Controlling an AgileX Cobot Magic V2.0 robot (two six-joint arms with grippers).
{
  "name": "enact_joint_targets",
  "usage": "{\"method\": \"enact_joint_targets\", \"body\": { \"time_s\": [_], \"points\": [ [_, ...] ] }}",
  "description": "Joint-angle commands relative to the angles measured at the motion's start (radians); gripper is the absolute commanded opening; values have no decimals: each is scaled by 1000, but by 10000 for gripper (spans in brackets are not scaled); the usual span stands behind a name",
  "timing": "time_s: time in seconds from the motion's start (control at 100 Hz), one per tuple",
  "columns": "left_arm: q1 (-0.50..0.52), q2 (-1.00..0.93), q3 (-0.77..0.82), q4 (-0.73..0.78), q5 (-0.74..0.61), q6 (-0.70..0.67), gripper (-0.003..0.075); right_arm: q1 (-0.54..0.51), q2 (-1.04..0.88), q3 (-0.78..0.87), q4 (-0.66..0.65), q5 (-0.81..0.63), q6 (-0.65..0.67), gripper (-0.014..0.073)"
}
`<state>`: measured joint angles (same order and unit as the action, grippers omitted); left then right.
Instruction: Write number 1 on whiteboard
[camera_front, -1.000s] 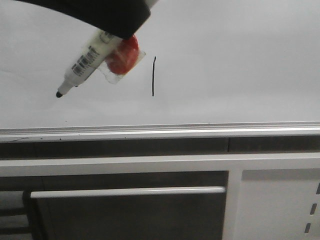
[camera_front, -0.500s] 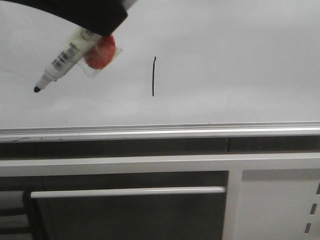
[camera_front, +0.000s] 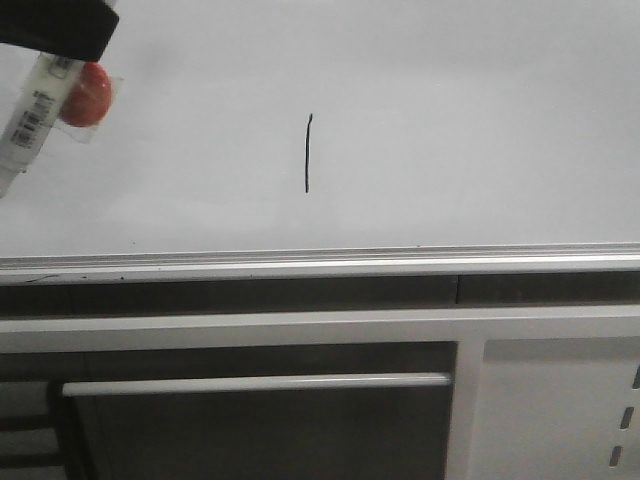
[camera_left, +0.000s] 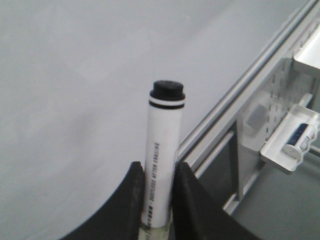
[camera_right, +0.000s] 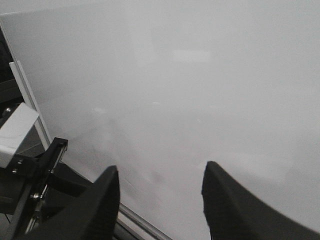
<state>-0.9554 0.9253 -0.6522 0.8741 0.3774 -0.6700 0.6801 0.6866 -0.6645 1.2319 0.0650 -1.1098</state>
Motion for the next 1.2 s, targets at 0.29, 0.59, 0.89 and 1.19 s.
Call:
{"method": "enact_joint_targets", "body": {
  "time_s": [0.29, 0.59, 0.89, 1.19],
  "points": [
    [-1, 28, 52, 834, 96, -989, -21, -6, -6, -30, 21, -40, -2, 332],
    [-114, 130, 67, 978, 385, -1254, -20, -6, -6, -30, 21, -65, -2, 332],
    [-204, 208, 60, 980, 534, -1345, -20, -6, -6, -30, 21, -65, -2, 332],
    [-202, 234, 13, 981, 565, -1360, -20, -6, -6, -30, 21, -65, -2, 332]
  ]
}}
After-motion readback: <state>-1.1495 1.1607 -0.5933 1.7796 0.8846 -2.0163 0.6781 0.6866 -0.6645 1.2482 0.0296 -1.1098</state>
